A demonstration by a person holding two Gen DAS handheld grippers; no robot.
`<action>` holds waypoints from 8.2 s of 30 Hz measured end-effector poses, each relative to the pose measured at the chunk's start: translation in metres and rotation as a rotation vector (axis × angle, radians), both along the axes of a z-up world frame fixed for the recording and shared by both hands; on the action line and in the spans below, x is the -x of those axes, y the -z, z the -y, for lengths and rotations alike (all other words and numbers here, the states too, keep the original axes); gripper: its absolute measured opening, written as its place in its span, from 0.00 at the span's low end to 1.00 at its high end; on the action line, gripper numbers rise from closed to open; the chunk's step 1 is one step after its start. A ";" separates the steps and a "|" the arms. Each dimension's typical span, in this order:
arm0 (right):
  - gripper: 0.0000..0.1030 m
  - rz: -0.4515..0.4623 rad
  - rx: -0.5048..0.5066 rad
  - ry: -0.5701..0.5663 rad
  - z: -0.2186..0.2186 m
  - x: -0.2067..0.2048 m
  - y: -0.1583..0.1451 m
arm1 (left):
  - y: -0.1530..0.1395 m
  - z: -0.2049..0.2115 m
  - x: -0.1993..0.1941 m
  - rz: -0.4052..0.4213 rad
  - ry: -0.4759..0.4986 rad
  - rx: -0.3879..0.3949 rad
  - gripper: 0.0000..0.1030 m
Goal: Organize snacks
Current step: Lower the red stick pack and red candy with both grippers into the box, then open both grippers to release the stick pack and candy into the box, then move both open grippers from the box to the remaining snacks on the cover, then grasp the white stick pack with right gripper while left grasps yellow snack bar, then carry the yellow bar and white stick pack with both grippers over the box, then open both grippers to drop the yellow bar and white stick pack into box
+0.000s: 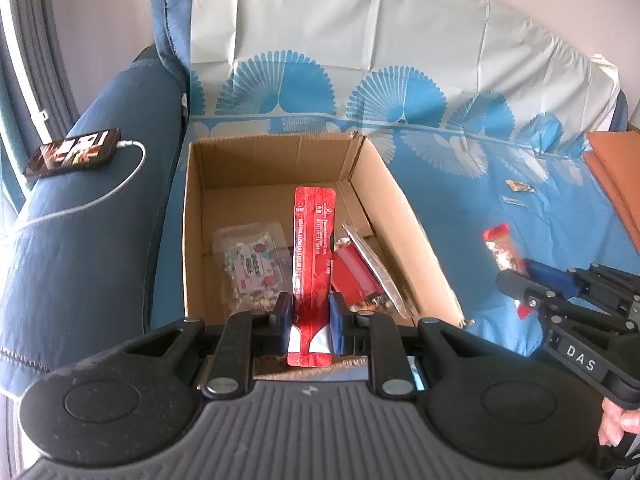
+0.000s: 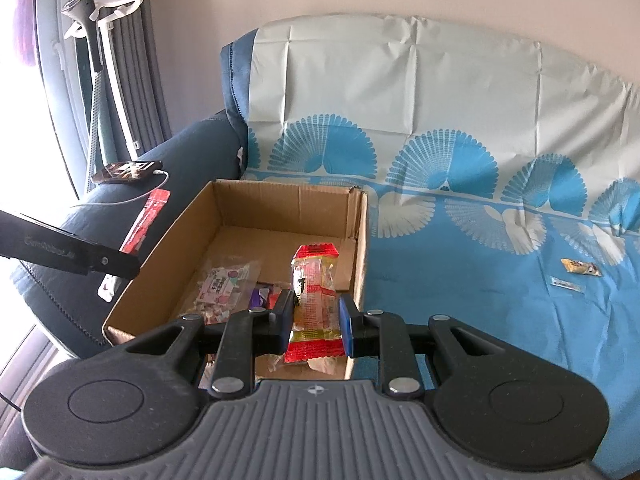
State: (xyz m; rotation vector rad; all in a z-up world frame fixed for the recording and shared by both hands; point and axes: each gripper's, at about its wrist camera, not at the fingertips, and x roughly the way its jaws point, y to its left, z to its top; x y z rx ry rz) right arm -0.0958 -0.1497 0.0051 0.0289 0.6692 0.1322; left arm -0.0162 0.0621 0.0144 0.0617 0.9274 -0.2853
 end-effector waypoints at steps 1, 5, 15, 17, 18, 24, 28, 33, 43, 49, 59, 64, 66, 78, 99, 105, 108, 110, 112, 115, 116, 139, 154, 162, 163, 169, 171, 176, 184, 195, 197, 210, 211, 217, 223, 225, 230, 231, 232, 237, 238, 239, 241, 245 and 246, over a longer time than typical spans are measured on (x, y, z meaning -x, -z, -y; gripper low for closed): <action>0.25 0.000 0.002 -0.002 -0.002 -0.002 0.000 | 0.000 0.000 -0.003 0.003 0.000 -0.004 0.22; 0.25 -0.004 -0.001 -0.014 -0.008 -0.015 0.002 | 0.003 0.001 -0.015 0.004 0.003 -0.013 0.22; 0.25 -0.035 -0.002 -0.045 -0.027 -0.049 0.016 | 0.021 0.000 -0.048 -0.030 -0.001 -0.027 0.22; 0.25 -0.046 -0.006 -0.046 -0.030 -0.057 0.021 | 0.027 0.000 -0.054 -0.041 0.000 -0.031 0.22; 0.25 -0.052 -0.009 -0.046 -0.031 -0.061 0.024 | 0.030 0.001 -0.057 -0.048 0.000 -0.034 0.22; 0.25 -0.099 -0.025 -0.047 -0.036 -0.090 0.044 | 0.050 0.005 -0.078 -0.090 -0.008 -0.059 0.22; 0.25 -0.125 -0.035 -0.039 -0.038 -0.108 0.056 | 0.066 0.007 -0.092 -0.124 -0.011 -0.077 0.22; 0.25 -0.126 -0.026 -0.023 -0.037 -0.122 0.063 | 0.080 0.008 -0.107 -0.147 -0.021 -0.106 0.22; 0.66 -0.135 -0.012 0.002 -0.030 -0.116 0.061 | 0.079 -0.001 -0.101 -0.139 -0.075 -0.148 1.00; 0.72 -0.136 -0.040 -0.016 -0.026 -0.070 0.045 | 0.069 -0.010 -0.058 -0.165 -0.110 -0.122 1.00; 0.76 -0.125 -0.067 -0.020 -0.028 -0.007 0.027 | 0.058 -0.003 0.028 -0.178 -0.116 -0.073 1.00; 0.77 -0.078 -0.076 0.009 -0.015 0.008 0.014 | 0.043 0.007 0.039 -0.123 -0.097 -0.083 1.00; 0.77 -0.056 -0.085 0.037 -0.004 0.014 0.010 | 0.037 0.013 0.039 -0.109 -0.091 -0.090 1.00; 0.81 -0.016 -0.150 0.375 0.137 0.010 0.031 | 0.006 0.079 -0.004 -0.061 -0.049 -0.135 1.00; 0.88 -0.227 -0.234 1.042 0.395 -0.256 0.236 | 0.021 0.187 -0.124 -0.149 -0.041 -0.256 1.00; 0.18 -0.151 0.011 0.894 0.376 -0.253 0.242 | 0.037 0.236 -0.150 -0.126 0.046 -0.273 1.00; 0.03 -0.119 -0.025 0.899 0.380 -0.206 0.241 | 0.041 0.281 -0.164 -0.061 0.138 -0.270 1.00; 0.03 -0.111 -0.050 0.908 0.387 -0.173 0.240 | 0.045 0.321 -0.174 -0.019 0.220 -0.261 1.00; 0.03 -0.090 -0.068 0.925 0.398 -0.140 0.239 | 0.052 0.365 -0.184 0.019 0.327 -0.242 1.00; 0.03 -0.067 -0.089 0.941 0.411 -0.100 0.236 | 0.072 0.440 -0.198 0.075 0.484 -0.234 1.00; 0.03 -0.055 -0.100 0.940 0.417 -0.090 0.233 | 0.081 0.465 -0.203 0.084 0.532 -0.240 1.00; 0.04 -0.016 -0.146 0.953 0.442 -0.064 0.257 | 0.239 0.700 -0.298 -0.143 0.694 -0.195 0.14; 0.04 0.116 -0.205 0.880 0.386 -0.030 0.158 | 0.056 0.487 -0.230 0.007 0.508 -0.012 0.14; 0.04 0.123 -0.228 0.661 0.297 0.007 0.086 | -0.014 0.316 -0.136 0.000 0.344 0.055 0.14; 0.04 0.123 -0.231 0.635 0.287 0.011 0.079 | -0.019 0.297 -0.125 -0.004 0.324 0.058 0.14; 0.04 0.110 -0.240 0.443 0.205 0.041 0.041 | -0.043 0.181 -0.059 -0.046 0.184 0.124 0.14; 0.04 0.104 -0.243 0.389 0.179 0.050 0.033 | -0.048 0.151 -0.036 -0.042 0.150 0.141 0.14; 0.04 0.065 -0.240 0.263 0.121 0.069 0.023 | -0.051 0.085 0.015 -0.065 0.065 0.166 0.14; 0.04 0.086 -0.188 0.113 0.062 0.090 0.001 | -0.058 0.006 0.077 -0.019 -0.050 0.184 0.14; 0.04 0.095 -0.119 0.033 0.024 0.093 -0.016 | -0.073 -0.028 0.107 0.081 -0.060 0.206 0.14; 0.04 0.096 -0.110 0.033 0.020 0.090 -0.018 | -0.072 -0.032 0.106 0.087 -0.058 0.211 0.14; 0.04 0.087 -0.070 -0.012 0.000 0.060 -0.023 | -0.068 -0.039 0.083 0.111 -0.082 0.186 0.14; 0.04 0.084 -0.068 -0.012 0.000 0.057 -0.022 | -0.068 -0.039 0.079 0.111 -0.083 0.184 0.14; 0.04 0.074 -0.064 -0.021 -0.002 0.036 -0.020 | -0.064 -0.033 0.062 0.123 -0.074 0.153 0.14; 0.04 0.070 -0.063 -0.026 -0.005 0.012 -0.015 | -0.057 -0.027 0.040 0.115 -0.073 0.147 0.14; 0.04 0.066 -0.063 -0.028 -0.007 0.002 -0.012 | -0.053 -0.024 0.031 0.111 -0.076 0.142 0.14; 0.04 0.048 -0.065 -0.034 -0.012 -0.023 -0.003 | -0.040 -0.019 0.008 0.102 -0.078 0.125 0.14; 0.04 0.044 -0.064 -0.035 -0.012 -0.029 -0.001 | -0.037 -0.018 0.003 0.101 -0.079 0.123 0.14; 0.04 0.040 -0.064 -0.036 -0.013 -0.033 0.001 | -0.034 -0.017 -0.003 0.099 -0.081 0.120 0.14; 0.04 0.009 -0.062 -0.032 -0.014 -0.059 0.015 | -0.016 -0.012 -0.027 0.088 -0.088 0.104 0.14; 0.04 0.003 -0.063 -0.031 -0.014 -0.063 0.018 | -0.012 -0.011 -0.031 0.083 -0.091 0.099 0.14; 0.04 -0.004 -0.065 -0.030 -0.014 -0.068 0.021 | -0.008 -0.010 -0.036 0.077 -0.091 0.094 0.14; 0.04 -0.018 -0.071 -0.027 -0.014 -0.077 0.027 | 0.001 -0.007 -0.044 0.064 -0.092 0.084 0.14; 0.04 -0.040 -0.079 -0.027 -0.016 -0.093 0.039 | 0.016 -0.003 -0.058 0.051 -0.089 0.062 0.14; 0.04 -0.044 -0.079 -0.027 -0.016 -0.098 0.041 | 0.019 -0.001 -0.062 0.049 -0.089 0.058 0.14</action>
